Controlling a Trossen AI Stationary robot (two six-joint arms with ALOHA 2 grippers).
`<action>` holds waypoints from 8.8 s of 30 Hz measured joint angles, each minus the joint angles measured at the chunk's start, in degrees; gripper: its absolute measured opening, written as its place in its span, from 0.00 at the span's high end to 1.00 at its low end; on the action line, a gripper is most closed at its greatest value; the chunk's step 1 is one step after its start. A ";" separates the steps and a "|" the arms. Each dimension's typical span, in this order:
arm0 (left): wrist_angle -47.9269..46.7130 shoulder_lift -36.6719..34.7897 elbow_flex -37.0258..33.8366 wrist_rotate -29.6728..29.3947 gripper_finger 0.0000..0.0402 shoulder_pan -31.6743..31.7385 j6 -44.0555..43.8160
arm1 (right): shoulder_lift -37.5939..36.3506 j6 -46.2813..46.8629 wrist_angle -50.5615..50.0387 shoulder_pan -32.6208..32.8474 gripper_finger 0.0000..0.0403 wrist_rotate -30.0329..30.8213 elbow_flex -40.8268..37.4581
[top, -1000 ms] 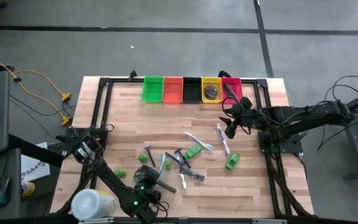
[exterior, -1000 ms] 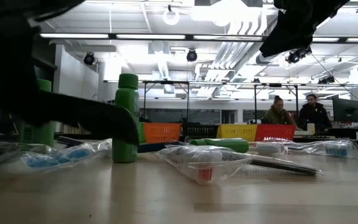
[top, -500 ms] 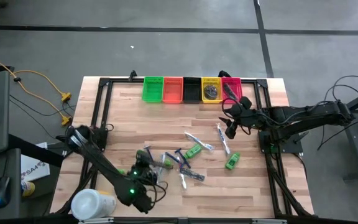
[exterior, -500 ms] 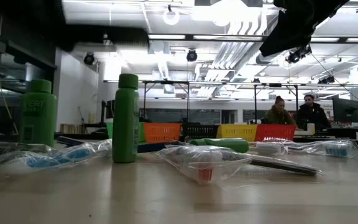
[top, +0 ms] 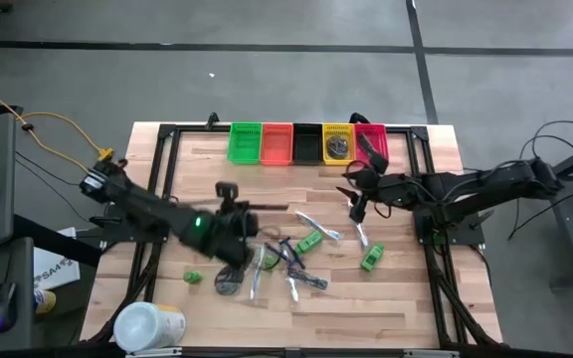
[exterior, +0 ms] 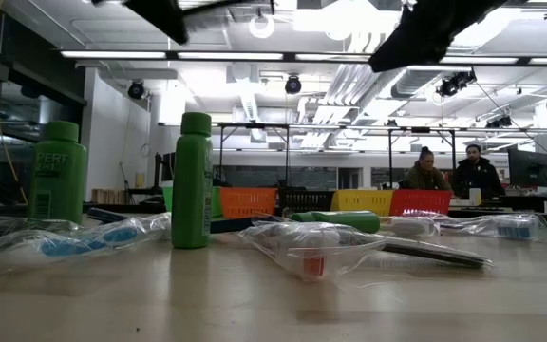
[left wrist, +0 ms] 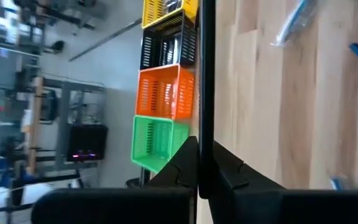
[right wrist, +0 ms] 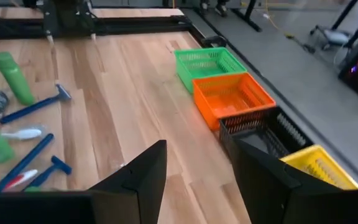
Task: Pick & Place Travel size toiletries
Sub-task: Put the black comb into the red bin
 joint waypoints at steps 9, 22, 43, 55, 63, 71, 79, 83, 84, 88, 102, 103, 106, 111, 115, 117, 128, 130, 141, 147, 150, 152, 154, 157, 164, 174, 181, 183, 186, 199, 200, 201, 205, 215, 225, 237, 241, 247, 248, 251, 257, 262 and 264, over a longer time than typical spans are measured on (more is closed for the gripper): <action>25.99 -4.32 -9.32 13.96 0.99 15.08 25.29 | 6.74 -9.19 9.39 -0.01 0.57 -0.01 0.00; 43.08 -4.31 -13.02 30.68 0.99 25.49 38.44 | 7.91 -13.23 15.84 -1.20 0.57 -4.27 0.00; 47.11 -3.73 -13.06 33.05 0.99 25.77 39.97 | 14.52 -16.03 29.01 -4.16 0.57 -14.09 0.02; 47.11 -3.73 -13.06 33.22 0.99 25.77 39.93 | 14.53 -16.09 31.09 -4.31 0.70 -17.02 0.00; 46.83 -3.73 -13.06 33.47 0.99 25.77 39.88 | 15.17 -16.01 30.24 -5.06 0.95 -19.32 0.00; 47.06 -3.70 -13.06 33.55 0.99 25.77 39.87 | 15.12 -16.21 29.73 -5.04 0.98 -19.16 0.02; 47.11 -3.73 -13.06 33.09 0.80 25.77 40.12 | 15.17 -15.99 28.44 -5.06 0.98 -15.91 0.00; 46.98 -3.73 -13.04 30.88 0.64 25.77 40.36 | 14.95 -15.99 27.69 -5.06 0.98 -12.21 0.00; 46.77 -3.73 -13.02 29.89 0.61 25.77 40.32 | 14.93 -16.00 27.44 -5.06 0.98 -11.01 0.00; 45.73 -3.73 -13.00 26.91 0.54 25.77 39.88 | 14.88 -16.01 26.43 -5.06 0.98 -6.81 0.00; 30.20 -9.27 -12.96 23.04 0.62 25.78 29.98 | 5.13 -0.49 5.78 -21.54 0.98 6.63 0.00; 29.41 -9.35 -13.12 22.92 0.63 25.79 29.63 | 4.74 0.59 4.58 -23.44 0.98 6.80 -0.03; 30.52 -9.81 -15.60 22.77 0.65 25.79 29.37 | 3.77 3.23 3.82 -28.82 0.98 6.00 -1.48; 33.65 -12.61 -22.89 22.86 0.70 25.79 29.10 | 3.54 5.72 4.18 -35.89 0.98 2.17 -4.83; 39.21 -17.87 -29.63 24.04 0.74 25.79 28.82 | 3.54 7.41 5.42 -39.42 0.98 -1.49 -7.52; 42.84 -21.12 -32.99 24.78 0.75 25.79 28.78 | 3.54 8.78 6.65 -40.27 0.98 -1.70 -8.74; 47.31 -34.10 -42.29 25.92 0.81 25.77 24.67 | 3.73 9.95 14.19 -43.96 0.97 -3.06 -14.81; 47.32 -34.87 -42.46 26.02 0.81 25.77 23.67 | 3.82 9.78 15.81 -44.80 0.97 -3.47 -15.66; 47.26 -35.07 -42.52 27.52 0.81 25.77 22.10 | 8.33 9.64 26.89 -46.35 0.97 -5.69 -20.52; 47.13 -35.07 -42.52 28.31 0.81 25.77 21.87 | 11.48 9.67 29.38 -46.90 0.93 -5.40 -20.50; 47.13 -35.03 -42.52 28.44 0.81 25.77 21.77 | 12.41 9.67 29.18 -47.76 0.84 -5.11 -20.50; 47.12 -35.03 -42.52 28.48 0.81 25.77 21.33 | 12.50 9.52 29.26 -48.33 0.76 -4.97 -20.50; 47.00 -35.03 -42.52 28.59 0.81 25.77 20.67 | 12.29 9.52 29.57 -48.82 0.69 -4.91 -20.50; 47.00 -35.03 -42.52 29.43 0.81 25.77 19.83 | 10.89 9.21 29.57 -49.27 0.60 -5.47 -20.49; 47.02 -35.19 -42.52 31.39 0.81 25.75 15.97 | 2.98 11.48 24.78 -49.10 0.49 -12.88 -20.41; 47.05 -35.27 -42.46 33.14 0.81 25.69 12.85 | -9.82 11.10 14.70 -41.45 0.51 -22.85 -20.39; 46.55 -35.49 -42.46 32.93 0.81 22.51 11.20 | -15.22 11.08 13.73 -29.55 0.54 -21.41 -20.39; 45.40 -36.47 -42.46 32.32 0.81 21.07 10.62 | -16.15 11.11 13.61 -25.48 0.54 -19.67 -20.39; 43.55 -38.59 -42.46 29.72 0.81 18.69 9.38 | -16.88 11.00 12.96 -19.35 0.55 -15.86 -20.39; 40.22 -50.42 -45.91 19.77 0.81 8.20 4.22 | -13.35 12.97 11.82 5.19 0.60 -1.12 -15.05; 41.05 -51.71 -47.48 19.51 0.81 7.54 3.81 | -12.60 13.00 11.75 6.52 0.61 -0.53 -14.45; 42.23 -53.09 -49.10 19.46 0.81 7.05 3.30 | -11.80 13.14 11.54 7.88 0.61 0.12 -13.83; 45.66 -58.72 -54.64 19.39 0.81 5.97 1.73 | -7.65 14.66 11.13 12.40 0.63 1.73 -10.82; 47.46 -73.01 -59.39 20.88 0.81 3.47 3.89 | 7.02 13.34 10.40 21.49 0.64 6.17 -1.94; 45.74 -77.97 -60.42 21.31 0.81 3.61 4.10 | 17.62 10.86 9.78 25.95 0.64 7.79 1.58; 45.16 -78.02 -60.42 20.88 0.81 3.61 4.13 | 21.02 9.88 7.65 28.83 0.64 5.71 1.99; 45.16 -78.02 -60.42 20.91 0.81 3.61 4.13 | 21.09 9.52 7.72 30.35 0.64 5.09 1.99; 45.12 -78.02 -60.42 21.66 0.81 3.61 4.04 | 28.04 5.61 12.91 32.94 0.64 5.41 2.03; 45.12 -78.02 -60.42 21.67 0.81 3.62 4.04 | 29.94 4.71 14.61 33.28 0.64 6.04 2.03; 45.12 -78.02 -60.42 21.75 0.81 3.63 3.99 | 35.49 1.53 18.68 34.17 0.64 7.50 2.33; 45.10 -78.02 -60.42 21.79 0.81 3.61 3.91 | 45.93 -4.54 16.97 34.75 0.64 12.34 10.67; 45.14 -78.02 -60.42 21.84 0.81 3.61 3.86 | 52.53 -4.13 10.39 34.76 0.61 12.34 19.16; 45.16 -78.02 -60.40 21.84 0.81 3.61 3.86 | 54.55 -1.49 6.44 34.76 0.58 12.17 22.23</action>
